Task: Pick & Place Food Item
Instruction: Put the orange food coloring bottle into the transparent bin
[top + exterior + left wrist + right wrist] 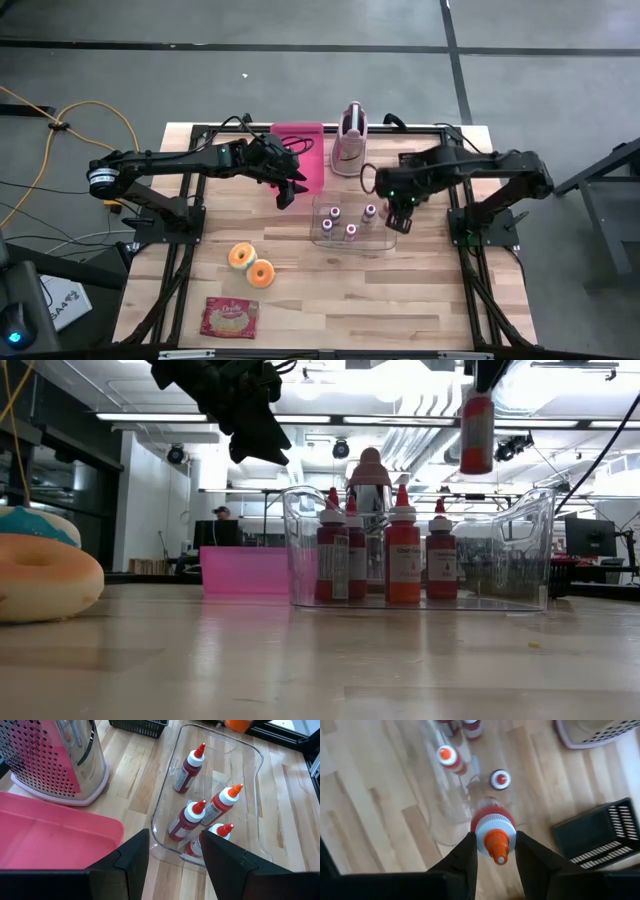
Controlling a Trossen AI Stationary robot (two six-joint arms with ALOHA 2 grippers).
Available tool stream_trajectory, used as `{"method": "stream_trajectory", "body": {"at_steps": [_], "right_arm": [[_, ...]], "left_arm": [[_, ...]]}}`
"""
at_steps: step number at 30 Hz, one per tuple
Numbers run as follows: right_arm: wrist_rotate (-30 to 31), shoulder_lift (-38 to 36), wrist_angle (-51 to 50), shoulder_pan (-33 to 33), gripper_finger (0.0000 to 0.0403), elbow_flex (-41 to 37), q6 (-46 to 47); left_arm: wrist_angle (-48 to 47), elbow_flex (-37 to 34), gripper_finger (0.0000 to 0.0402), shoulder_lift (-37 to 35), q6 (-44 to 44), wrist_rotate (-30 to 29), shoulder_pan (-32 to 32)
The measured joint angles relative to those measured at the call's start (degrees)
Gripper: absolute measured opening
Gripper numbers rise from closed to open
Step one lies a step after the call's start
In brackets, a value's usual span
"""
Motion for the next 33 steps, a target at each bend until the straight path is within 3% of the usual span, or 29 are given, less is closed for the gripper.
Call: {"method": "stream_trajectory", "body": {"at_steps": [6, 17, 33], "right_arm": [[-0.61, 1.61, 0.44, 2.14, 0.0098, 0.00, 1.48], [-0.94, 8.98, 4.13, 0.31, 0.0098, -0.23, -3.21], [-4.28, 10.10, 19.30, -0.97, 0.0098, -13.10, -4.44]], "left_arm": [[0.00, 0.00, 0.0173, -0.01, -0.01, 0.00, 0.00], [0.00, 0.00, 0.0173, 0.00, -0.02, 0.00, 0.02], [0.00, 0.00, 0.0173, -0.01, -0.02, -0.01, 0.02]]}}
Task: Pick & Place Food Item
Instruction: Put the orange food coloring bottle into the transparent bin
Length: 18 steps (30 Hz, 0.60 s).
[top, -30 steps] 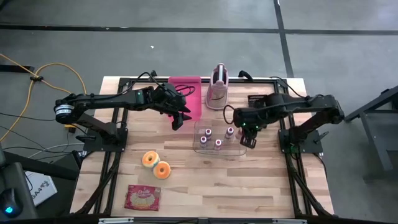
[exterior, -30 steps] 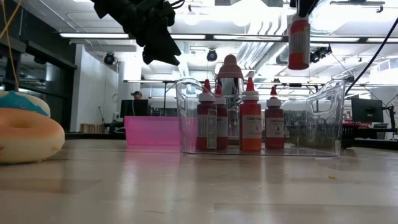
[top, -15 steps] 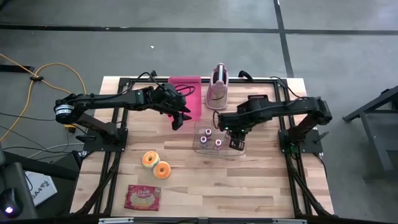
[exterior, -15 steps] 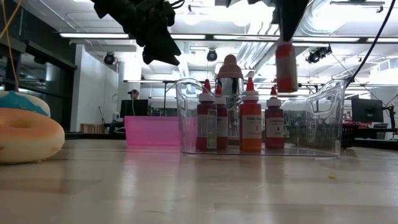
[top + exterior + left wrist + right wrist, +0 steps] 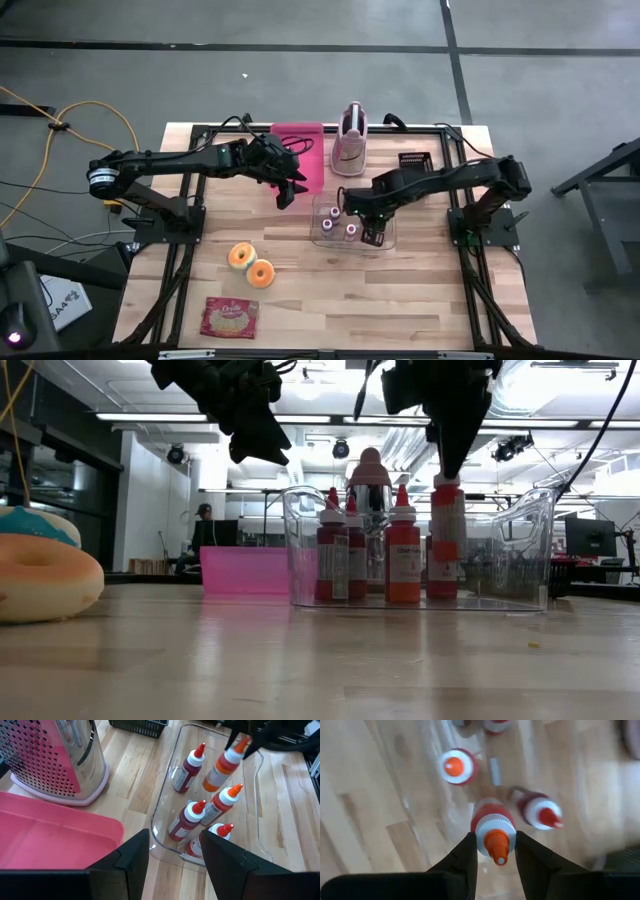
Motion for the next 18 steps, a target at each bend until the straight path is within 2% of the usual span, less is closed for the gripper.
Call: {"method": "stream_trajectory", "body": {"at_steps": [9, 18], "right_arm": [[-1.83, -0.07, 5.83, -0.02, 0.0098, -5.65, -0.03], [-2.94, -0.11, 7.83, 0.02, 0.0098, -7.71, -0.23]], "left_arm": [[0.02, 0.00, 0.0173, 0.01, 0.01, 0.01, 0.00], [0.01, 0.00, 0.0173, 0.01, 0.01, 0.00, -0.02]]}}
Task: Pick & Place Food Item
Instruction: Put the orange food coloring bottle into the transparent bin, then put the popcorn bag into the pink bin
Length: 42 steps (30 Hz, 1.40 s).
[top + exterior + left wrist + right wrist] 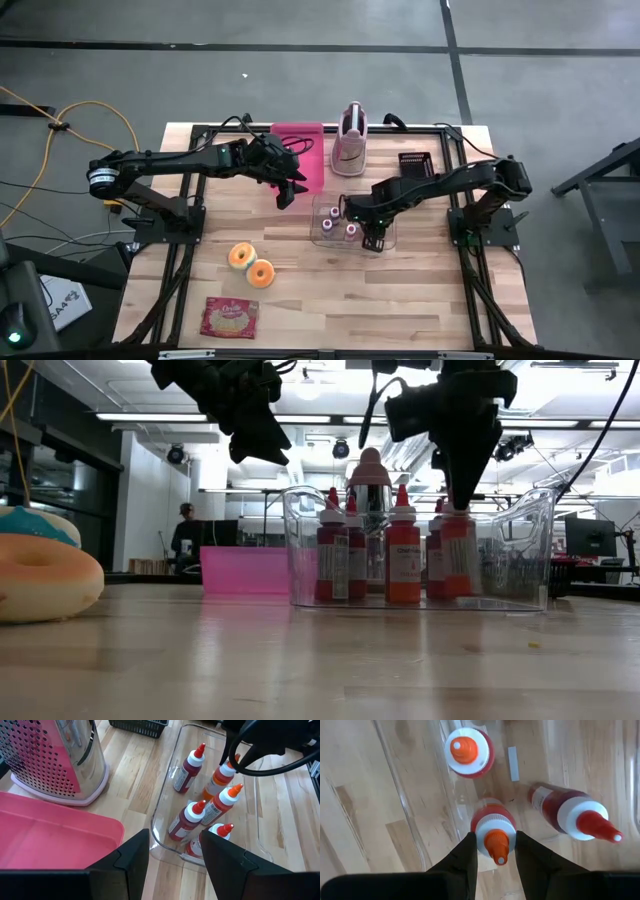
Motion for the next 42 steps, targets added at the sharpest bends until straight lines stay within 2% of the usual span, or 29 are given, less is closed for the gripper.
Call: {"method": "stream_trajectory", "body": {"at_steps": [5, 15, 24, 42], "right_arm": [[0.07, 0.02, 0.09, -0.01, 0.0104, -0.34, -0.02], [0.07, 0.02, 0.21, -0.02, 0.0153, -0.32, -0.02], [0.15, -0.15, 0.20, -0.01, 0.0160, -0.30, -0.02], [4.88, -11.24, -0.10, -0.06, 0.0161, -0.17, 0.17]], "left_arm": [[0.00, 0.00, 0.0173, 0.01, 0.02, 0.01, 0.01], [0.00, 0.00, 0.0173, 0.01, 0.00, 0.00, 0.02], [0.00, 0.00, 0.0173, -0.01, 0.01, -0.02, 0.02], [1.06, 0.00, 0.0173, 0.01, 0.00, -0.01, 0.01]]}}
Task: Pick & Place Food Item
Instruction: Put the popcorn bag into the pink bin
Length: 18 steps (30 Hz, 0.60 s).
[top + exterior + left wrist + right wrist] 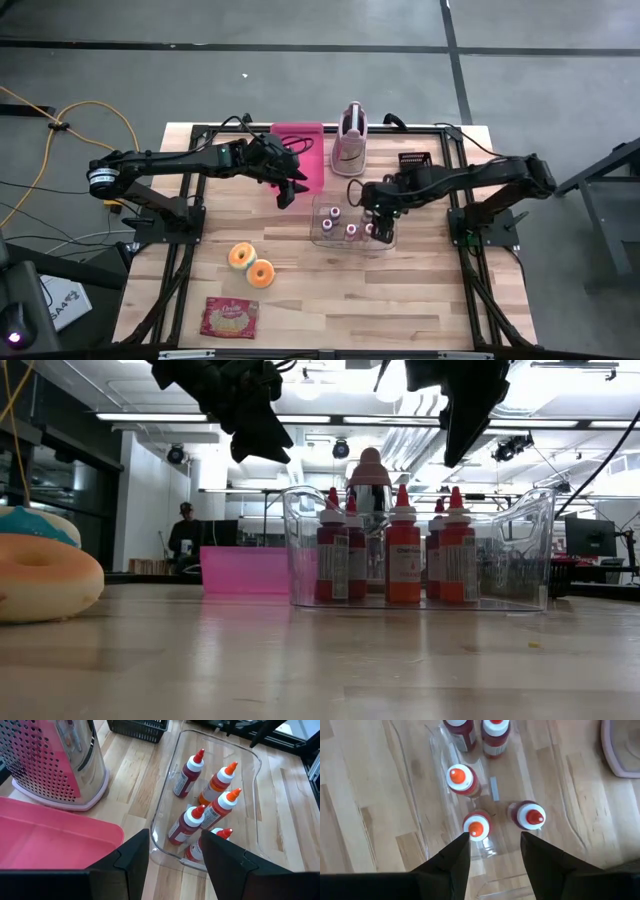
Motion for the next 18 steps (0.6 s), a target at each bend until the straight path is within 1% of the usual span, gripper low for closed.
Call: {"method": "stream_trajectory", "body": {"at_steps": [14, 18], "right_arm": [[-0.01, -0.33, 1.16, -0.04, 0.0161, -0.02, -1.48], [2.11, -2.58, 1.34, -0.42, 0.0161, -0.09, -1.99]], "left_arm": [[-0.08, 0.00, 0.0173, 0.00, 0.00, 0.02, 0.00], [-0.10, 0.00, 0.0173, 0.00, -0.01, 0.02, -0.01]]}}
